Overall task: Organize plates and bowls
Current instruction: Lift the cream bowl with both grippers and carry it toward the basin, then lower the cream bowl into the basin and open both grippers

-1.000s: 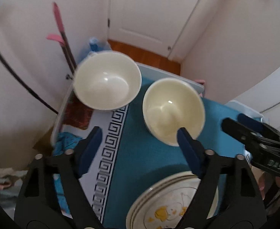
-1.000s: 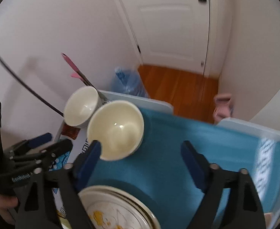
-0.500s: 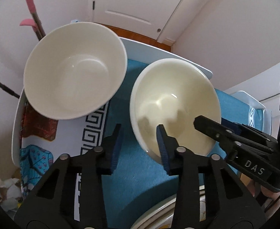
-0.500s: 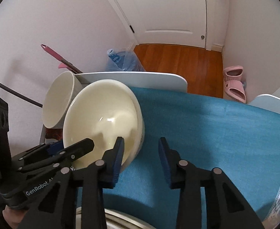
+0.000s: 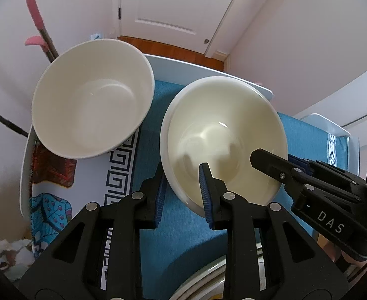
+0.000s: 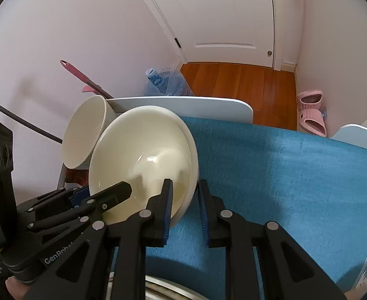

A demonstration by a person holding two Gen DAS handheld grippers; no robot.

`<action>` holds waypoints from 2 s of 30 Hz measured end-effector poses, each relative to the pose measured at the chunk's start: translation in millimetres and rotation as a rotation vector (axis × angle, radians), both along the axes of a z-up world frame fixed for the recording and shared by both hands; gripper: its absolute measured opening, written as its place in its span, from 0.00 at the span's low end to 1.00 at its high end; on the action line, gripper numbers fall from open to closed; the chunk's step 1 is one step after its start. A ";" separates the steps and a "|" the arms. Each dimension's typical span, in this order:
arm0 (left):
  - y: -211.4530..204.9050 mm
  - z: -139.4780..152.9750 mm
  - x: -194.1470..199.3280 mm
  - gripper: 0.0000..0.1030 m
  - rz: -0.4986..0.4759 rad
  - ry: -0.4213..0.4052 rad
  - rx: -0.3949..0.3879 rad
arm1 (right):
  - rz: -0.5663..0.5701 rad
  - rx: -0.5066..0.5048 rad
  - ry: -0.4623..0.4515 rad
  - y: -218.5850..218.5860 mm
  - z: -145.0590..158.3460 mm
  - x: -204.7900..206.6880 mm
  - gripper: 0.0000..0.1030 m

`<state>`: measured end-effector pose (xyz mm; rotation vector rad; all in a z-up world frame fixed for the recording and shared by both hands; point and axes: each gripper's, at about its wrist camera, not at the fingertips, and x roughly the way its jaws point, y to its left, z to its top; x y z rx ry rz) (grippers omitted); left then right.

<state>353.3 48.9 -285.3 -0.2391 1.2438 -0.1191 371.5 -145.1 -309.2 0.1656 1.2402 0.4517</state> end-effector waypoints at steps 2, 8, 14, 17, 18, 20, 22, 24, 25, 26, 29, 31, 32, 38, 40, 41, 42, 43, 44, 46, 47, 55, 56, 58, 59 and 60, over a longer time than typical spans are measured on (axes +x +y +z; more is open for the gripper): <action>-0.9 2.7 3.8 0.22 -0.005 -0.010 0.006 | -0.002 -0.001 -0.011 -1.4 3.7 -2.9 0.18; -13.4 31.0 -9.8 0.22 -0.045 -0.071 0.016 | -0.037 0.009 -0.050 -14.4 23.3 -15.9 0.18; -41.0 72.1 -29.1 0.22 -0.115 -0.149 0.028 | -0.089 0.008 -0.121 -41.2 59.0 -38.6 0.18; -59.7 94.1 -41.3 0.22 -0.154 -0.186 0.028 | -0.128 0.017 -0.152 -64.5 77.7 -54.6 0.18; -67.5 100.6 -45.6 0.22 -0.166 -0.197 0.028 | -0.141 0.022 -0.162 -73.9 83.7 -60.6 0.18; -86.8 113.6 -56.3 0.22 -0.188 -0.221 0.027 | -0.169 0.025 -0.180 -94.3 95.0 -73.9 0.18; -107.8 125.3 -69.0 0.22 -0.212 -0.245 0.029 | -0.193 0.025 -0.195 -114.1 104.3 -86.4 0.18; -126.2 130.2 -79.5 0.23 -0.227 -0.258 0.032 | -0.209 0.024 -0.209 -133.2 110.3 -98.2 0.18; -138.2 132.8 -86.0 0.22 -0.232 -0.262 0.031 | -0.213 0.022 -0.213 -142.2 112.6 -103.9 0.18; -151.5 133.9 -89.3 0.22 -0.232 -0.261 0.030 | -0.218 0.019 -0.217 -153.2 114.2 -110.2 0.18; -185.5 132.2 -105.7 0.23 -0.227 -0.248 0.014 | -0.219 0.010 -0.214 -189.0 115.7 -128.4 0.18; -210.7 125.7 -118.1 0.22 -0.233 -0.225 -0.002 | -0.214 -0.003 -0.210 -207.5 114.9 -136.8 0.18; -219.3 122.8 -122.2 0.22 -0.233 -0.217 -0.007 | -0.210 -0.015 -0.208 -220.4 113.0 -145.0 0.18; -269.5 88.3 -152.0 0.23 -0.227 -0.141 -0.037 | -0.188 -0.065 -0.159 -264.0 89.2 -174.6 0.18; -282.1 75.7 -159.5 0.22 -0.228 -0.117 -0.037 | -0.179 -0.079 -0.143 -274.7 79.3 -181.4 0.18; -288.4 69.5 -162.9 0.22 -0.228 -0.106 -0.035 | -0.174 -0.087 -0.130 -280.9 72.2 -185.5 0.18; -292.1 66.0 -164.0 0.22 -0.229 -0.099 -0.033 | -0.172 -0.090 -0.122 -285.8 67.0 -188.7 0.18; -297.8 60.6 -166.2 0.22 -0.232 -0.088 -0.030 | -0.171 -0.093 -0.113 -290.9 62.3 -191.6 0.18; -303.1 55.4 -167.8 0.22 -0.236 -0.078 -0.024 | -0.169 -0.097 -0.102 -295.8 55.2 -194.2 0.18; -310.0 47.5 -167.1 0.22 -0.247 -0.062 -0.004 | -0.168 -0.102 -0.088 -303.3 45.5 -197.4 0.18; -313.9 44.7 -167.2 0.22 -0.250 -0.057 0.006 | -0.168 -0.103 -0.080 -307.4 39.7 -198.2 0.18; -327.9 18.6 -167.4 0.22 -0.283 -0.044 0.119 | -0.142 -0.108 -0.065 -315.9 18.1 -202.3 0.18; -328.6 18.2 -168.0 0.22 -0.288 -0.048 0.131 | -0.137 -0.112 -0.071 -315.0 18.1 -202.7 0.18; -331.5 17.7 -169.8 0.22 -0.297 -0.055 0.155 | -0.129 -0.122 -0.077 -314.4 17.8 -202.9 0.18; -331.2 17.9 -171.5 0.22 -0.301 -0.056 0.161 | -0.129 -0.123 -0.077 -314.0 18.0 -202.9 0.18; -331.9 18.4 -173.1 0.22 -0.306 -0.057 0.170 | -0.129 -0.121 -0.074 -315.0 17.3 -203.1 0.18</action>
